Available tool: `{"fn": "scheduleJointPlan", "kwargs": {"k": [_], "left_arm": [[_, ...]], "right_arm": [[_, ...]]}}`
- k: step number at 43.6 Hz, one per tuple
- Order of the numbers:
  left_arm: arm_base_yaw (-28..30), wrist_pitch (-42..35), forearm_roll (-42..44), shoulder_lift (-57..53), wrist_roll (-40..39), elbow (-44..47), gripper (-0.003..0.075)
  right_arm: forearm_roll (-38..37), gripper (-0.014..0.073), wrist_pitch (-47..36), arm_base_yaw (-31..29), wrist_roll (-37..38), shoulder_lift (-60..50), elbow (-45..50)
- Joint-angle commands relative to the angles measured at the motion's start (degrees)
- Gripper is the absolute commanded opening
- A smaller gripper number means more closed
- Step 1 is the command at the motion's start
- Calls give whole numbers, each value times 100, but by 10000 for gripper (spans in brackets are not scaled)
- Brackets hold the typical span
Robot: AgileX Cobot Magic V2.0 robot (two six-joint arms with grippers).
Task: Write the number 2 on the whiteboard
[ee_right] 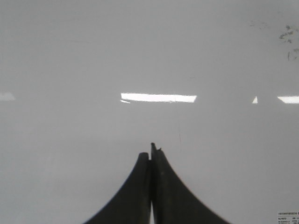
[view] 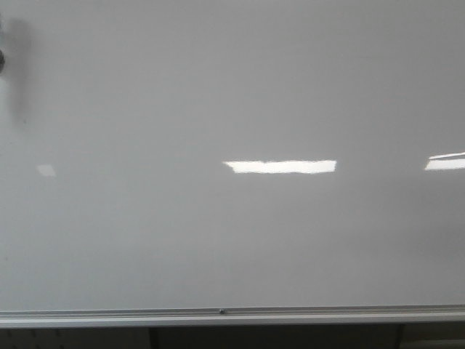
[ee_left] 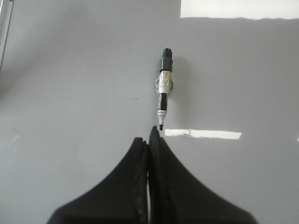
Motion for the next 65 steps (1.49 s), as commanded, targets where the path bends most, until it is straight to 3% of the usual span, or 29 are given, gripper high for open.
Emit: {"fn": "scheduleJointPlan", "kwargs": {"k": [1,38,49,57,65], "left_arm": [[-50,-453,-10,-153,-14,192,-20],[-50,-453,-10,-153,-14,192,-20],[-50,-1060,-10,-153,-14,157,-20],[-50,-1274,-10,-153,-14,-413,-20],[-50,-700,215,-67,-14,-1407,-20]], "right_arm": [[-19,-66,-464,-37,-12,-104,-20],[-19,-66,-532,-37,-12,-105,-20],[-19,-66,-627,-37,-12,-105,-119],[-19,-66,-571,-37,-12,-105,-709],[-19,-66,-403,-37,-12,-61,-1578]]}}
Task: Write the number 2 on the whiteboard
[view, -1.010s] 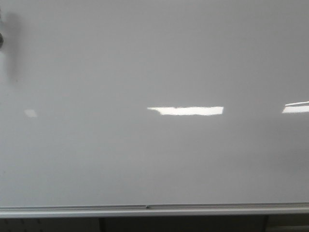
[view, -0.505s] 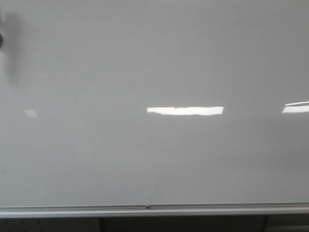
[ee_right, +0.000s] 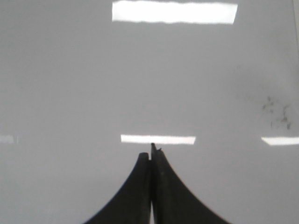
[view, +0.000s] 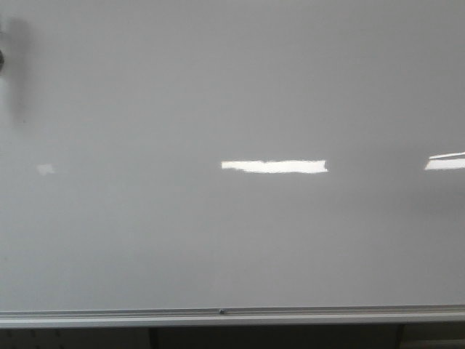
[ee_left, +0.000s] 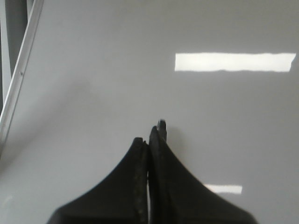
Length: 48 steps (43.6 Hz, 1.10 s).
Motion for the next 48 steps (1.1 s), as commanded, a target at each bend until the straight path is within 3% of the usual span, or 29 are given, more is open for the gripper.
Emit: {"fn": "scheduleJointPlan", "kwargs": {"k": [1,21,36,48], "left_arm": [[-50,38,225,-6,-14,-753,-20],[-50,2203,319,1812,-14,-2811,-20],[-50,3067,294,3149,-14,-2850,-20],[-50,3067,282,3837,-14,-2850,-20]], "right_arm": [[-19,-66,-295,-37,-43,-23,-661],[-19,-66,1943,-37,-43,1914,-2496],[-11,-66,2417,-37,-43,3006,-2489],[-3,-66,2453,-37,-43,3466,-2482]]}}
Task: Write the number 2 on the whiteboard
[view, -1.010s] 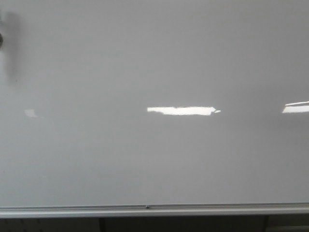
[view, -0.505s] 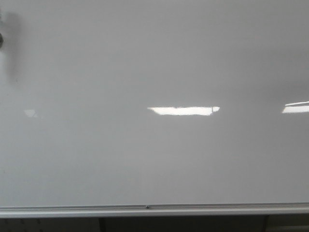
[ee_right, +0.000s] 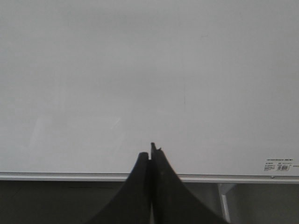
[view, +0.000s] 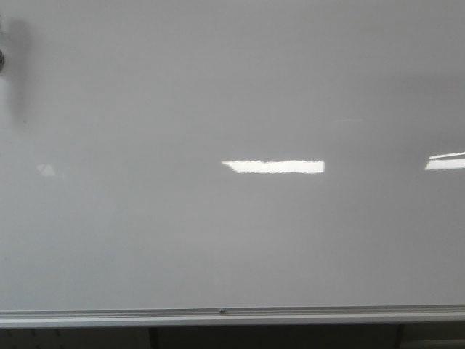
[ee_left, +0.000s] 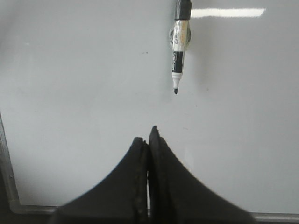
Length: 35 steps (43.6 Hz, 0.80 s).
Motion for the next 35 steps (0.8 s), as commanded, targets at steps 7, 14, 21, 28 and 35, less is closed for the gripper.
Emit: {"fn": "scheduleJointPlan", "kwargs": {"k": [7,14,21,28,35], "left_arm": [[-50,-281,-30,459,-14,-168,-20],[-50,-281,-30,623,-14,-181,103],[-50,-339,-30,660,-14,-181,414],[-50,-379,-201,673,-14,-329,534],[-50,-479,-213,729,1,-678,533]], "right_arm": [[-3,-60,-343,-37,-24,255,-176],[-3,143,-306,-37,-24,271,-176],[-3,488,-312,-37,-30,271,-176],[-3,563,-316,-37,-30,271,-176],[4,563,-316,-37,-30,271,-176]]}}
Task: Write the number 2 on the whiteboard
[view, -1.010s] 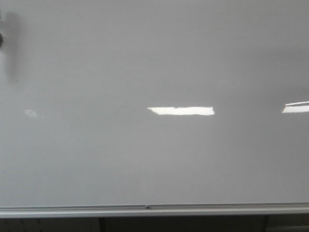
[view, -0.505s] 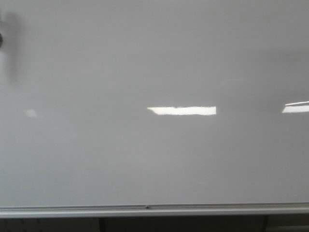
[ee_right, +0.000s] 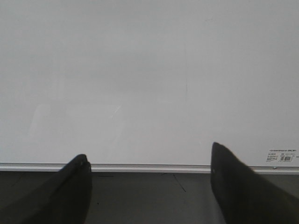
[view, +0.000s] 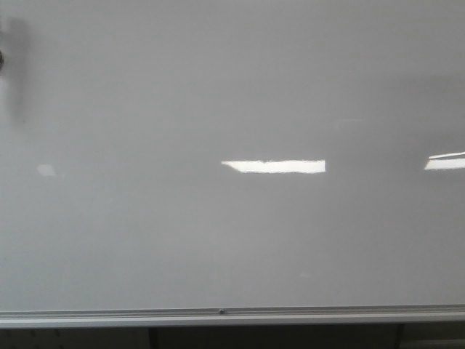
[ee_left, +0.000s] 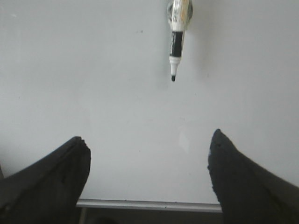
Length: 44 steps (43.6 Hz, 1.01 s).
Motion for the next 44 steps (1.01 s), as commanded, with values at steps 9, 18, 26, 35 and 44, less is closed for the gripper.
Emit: {"fn": "scheduleJointPlan", "kwargs": {"k": [9,18,26,35,44], "left_arm": [[-50,-402,-74,692,1,-911,533],[-216,-400,-130,1714,16,-1438,533],[-320,-411,-86,2631,92,-1862,533],[-320,-411,-98,3472,92,-2412,533],[-320,-552,-348,4030,92,-2787,533]], "right_arm": [[16,563,-351,-37,-30,47,-176],[16,563,-351,-37,-30,47,-176],[16,563,-346,-37,-30,47,-176],[16,563,-346,-37,-30,47,-176],[16,563,-346,-37,-30,47,-176]]}}
